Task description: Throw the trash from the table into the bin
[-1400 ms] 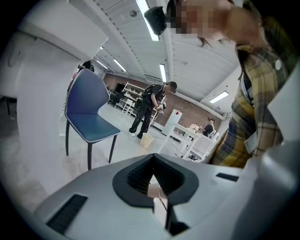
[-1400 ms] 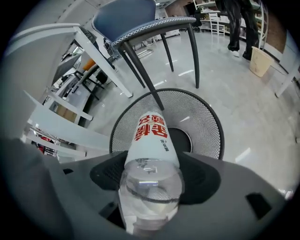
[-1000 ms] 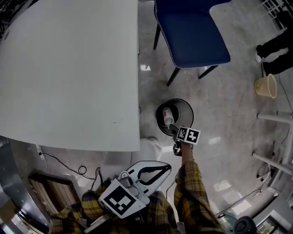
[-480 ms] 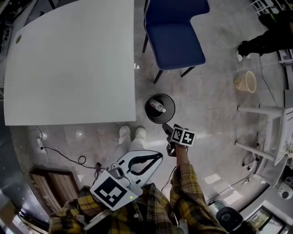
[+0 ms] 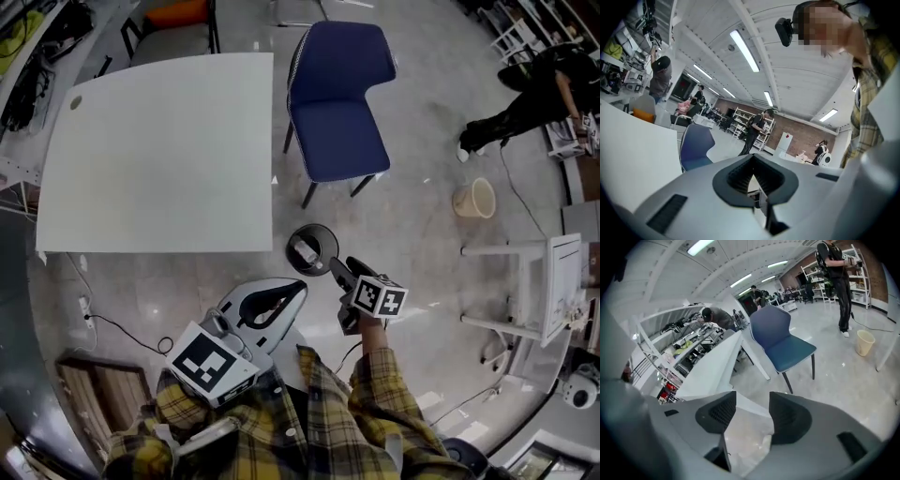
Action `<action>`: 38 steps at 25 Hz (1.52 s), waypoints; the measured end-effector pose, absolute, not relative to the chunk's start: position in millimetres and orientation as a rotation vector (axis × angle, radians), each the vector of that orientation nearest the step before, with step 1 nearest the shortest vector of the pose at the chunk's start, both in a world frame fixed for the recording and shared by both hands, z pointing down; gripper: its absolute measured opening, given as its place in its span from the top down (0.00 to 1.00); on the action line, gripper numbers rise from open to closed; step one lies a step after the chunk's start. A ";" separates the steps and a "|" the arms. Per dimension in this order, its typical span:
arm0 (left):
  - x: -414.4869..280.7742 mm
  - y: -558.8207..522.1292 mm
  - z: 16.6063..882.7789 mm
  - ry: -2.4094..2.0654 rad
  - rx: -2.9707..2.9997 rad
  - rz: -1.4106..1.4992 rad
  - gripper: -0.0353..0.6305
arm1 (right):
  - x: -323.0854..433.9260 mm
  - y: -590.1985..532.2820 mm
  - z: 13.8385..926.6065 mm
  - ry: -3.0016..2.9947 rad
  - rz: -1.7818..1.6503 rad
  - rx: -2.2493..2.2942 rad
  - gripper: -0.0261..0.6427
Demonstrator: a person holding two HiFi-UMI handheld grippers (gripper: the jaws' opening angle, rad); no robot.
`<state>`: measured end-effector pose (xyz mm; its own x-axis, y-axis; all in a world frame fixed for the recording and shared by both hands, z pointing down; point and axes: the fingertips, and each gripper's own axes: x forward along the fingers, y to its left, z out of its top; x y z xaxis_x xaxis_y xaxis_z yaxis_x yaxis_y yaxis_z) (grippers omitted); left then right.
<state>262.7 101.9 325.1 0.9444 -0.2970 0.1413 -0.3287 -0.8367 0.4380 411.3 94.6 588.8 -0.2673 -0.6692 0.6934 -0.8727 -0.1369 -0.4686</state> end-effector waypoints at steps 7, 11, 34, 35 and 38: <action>237.2 97.2 278.0 -0.682 2.672 -0.016 0.94 | 387.6 81.0 463.8 -2.240 1.134 1.691 0.83; 216.2 98.1 269.6 -0.821 2.660 -0.055 0.94 | 358.4 69.2 401.6 -2.437 0.948 1.625 0.92; 55.3 35.9 249.3 -0.975 2.667 -0.121 0.94 | 135.9 12.1 253.4 -2.739 0.369 1.445 0.96; 51.4 31.0 247.8 -0.964 2.676 -0.118 0.94 | 129.8 8.2 251.2 -2.739 0.362 1.452 0.96; 43.2 18.0 246.0 -0.928 2.695 -0.115 0.94 | 116.2 -2.0 247.7 -2.734 0.345 1.467 0.96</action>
